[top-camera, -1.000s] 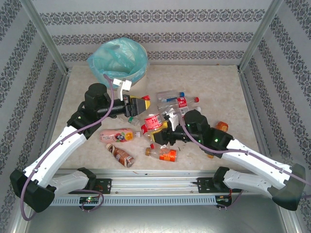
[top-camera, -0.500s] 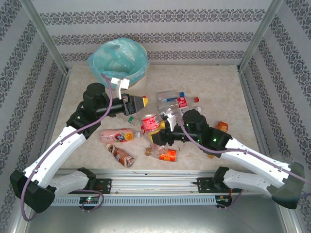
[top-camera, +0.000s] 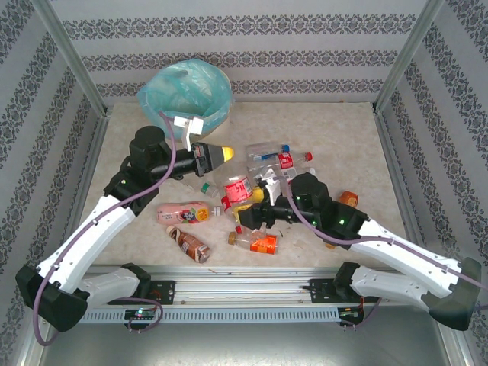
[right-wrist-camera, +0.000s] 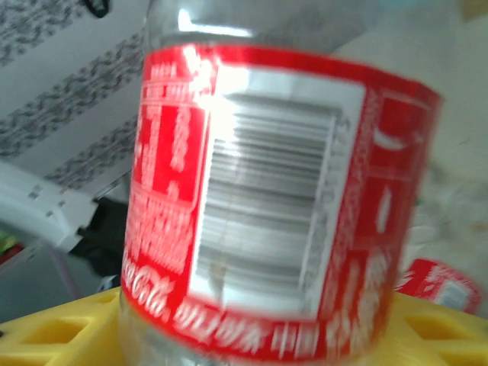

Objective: Put the plastic bottles in the bin

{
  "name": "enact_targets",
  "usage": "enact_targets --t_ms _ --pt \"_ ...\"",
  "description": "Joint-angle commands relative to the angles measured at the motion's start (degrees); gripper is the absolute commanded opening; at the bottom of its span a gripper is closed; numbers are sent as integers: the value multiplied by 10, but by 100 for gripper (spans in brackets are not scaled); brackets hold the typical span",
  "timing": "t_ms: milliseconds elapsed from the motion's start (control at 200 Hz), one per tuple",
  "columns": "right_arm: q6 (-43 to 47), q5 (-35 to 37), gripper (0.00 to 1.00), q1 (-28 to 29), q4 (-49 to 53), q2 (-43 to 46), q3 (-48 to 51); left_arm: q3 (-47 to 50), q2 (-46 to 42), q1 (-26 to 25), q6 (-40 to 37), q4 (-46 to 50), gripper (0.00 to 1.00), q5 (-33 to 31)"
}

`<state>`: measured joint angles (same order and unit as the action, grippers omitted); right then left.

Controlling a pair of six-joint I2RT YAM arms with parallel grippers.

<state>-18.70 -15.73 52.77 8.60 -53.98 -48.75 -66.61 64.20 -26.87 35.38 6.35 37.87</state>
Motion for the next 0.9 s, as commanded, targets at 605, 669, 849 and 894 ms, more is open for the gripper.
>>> enact_targets --t_ms 605,669,849,894 --pt "-47 327 98 4 88 228 19 -549 353 136 -287 44 0 -378" --pt "-55 324 98 4 87 224 22 -530 356 137 -284 22 0 -371" --pt "-67 307 98 4 74 196 26 -490 358 139 -280 -16 0 -370" --pt "-68 302 98 4 71 187 24 -482 357 140 -280 -22 0 -371"
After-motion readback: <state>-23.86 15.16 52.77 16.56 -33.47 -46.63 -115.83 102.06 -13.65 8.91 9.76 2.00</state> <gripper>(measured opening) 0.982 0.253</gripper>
